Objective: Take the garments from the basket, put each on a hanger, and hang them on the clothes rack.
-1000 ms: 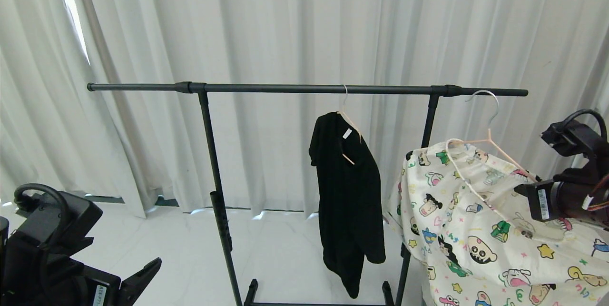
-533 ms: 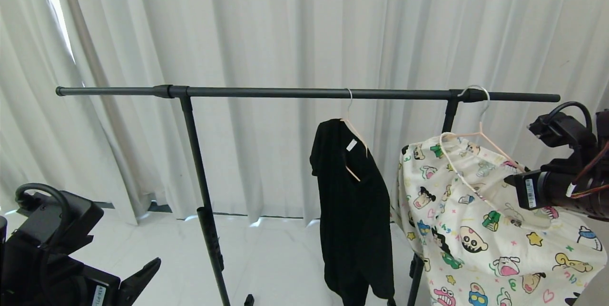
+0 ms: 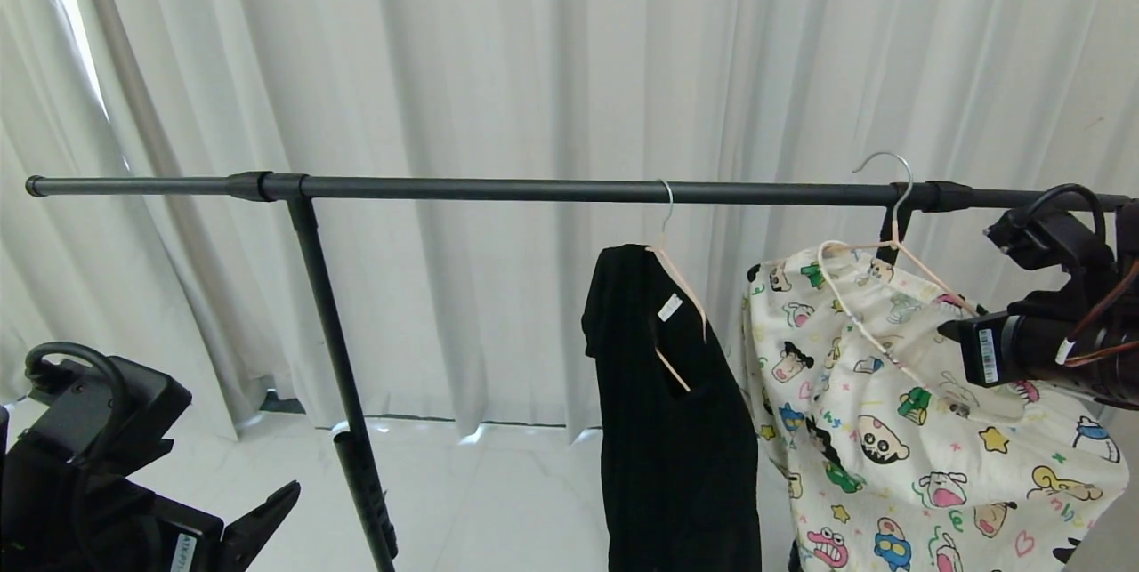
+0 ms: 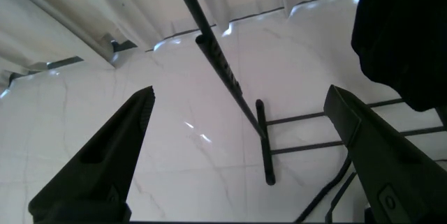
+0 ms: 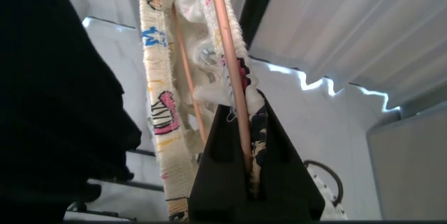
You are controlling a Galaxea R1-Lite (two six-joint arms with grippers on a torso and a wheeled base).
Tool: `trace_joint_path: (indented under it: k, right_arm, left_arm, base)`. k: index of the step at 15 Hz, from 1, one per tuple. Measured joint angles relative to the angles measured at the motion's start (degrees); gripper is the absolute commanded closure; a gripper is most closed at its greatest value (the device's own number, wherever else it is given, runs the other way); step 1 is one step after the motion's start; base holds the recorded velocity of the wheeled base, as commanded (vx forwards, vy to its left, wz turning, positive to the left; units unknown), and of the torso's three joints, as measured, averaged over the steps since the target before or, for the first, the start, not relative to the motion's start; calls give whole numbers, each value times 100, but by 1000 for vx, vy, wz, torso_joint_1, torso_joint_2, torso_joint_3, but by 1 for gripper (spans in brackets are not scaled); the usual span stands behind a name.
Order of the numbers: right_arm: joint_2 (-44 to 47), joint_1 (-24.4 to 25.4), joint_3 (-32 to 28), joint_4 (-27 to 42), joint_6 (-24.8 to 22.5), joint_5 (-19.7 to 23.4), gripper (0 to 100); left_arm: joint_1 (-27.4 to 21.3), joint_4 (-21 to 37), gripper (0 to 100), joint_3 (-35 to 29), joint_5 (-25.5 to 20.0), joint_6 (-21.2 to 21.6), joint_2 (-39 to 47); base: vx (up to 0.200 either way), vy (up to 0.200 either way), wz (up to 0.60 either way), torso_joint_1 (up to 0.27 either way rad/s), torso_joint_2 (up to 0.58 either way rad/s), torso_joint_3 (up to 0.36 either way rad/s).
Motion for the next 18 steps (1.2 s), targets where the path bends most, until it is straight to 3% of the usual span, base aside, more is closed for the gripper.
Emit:
trace_joint_path:
  k: [16,17,18]
  right_arm:
    - [562,135,2,-94,0,-110,100]
    - [566,145,6,-93,4,-111,0]
    - [563,160,11,-93,22,-110,0]
  left_arm:
    - [-6,0,0,173,-4,-2,-168]
    - [-11,0,0,197,-6,-2,-199]
    - [-12,0,0,210,-1,-2,-223]
  base:
    - [0,0,0,0,0,0]
    - [0,0,0,0,0,0]
    - [0,0,0,0,0,0]
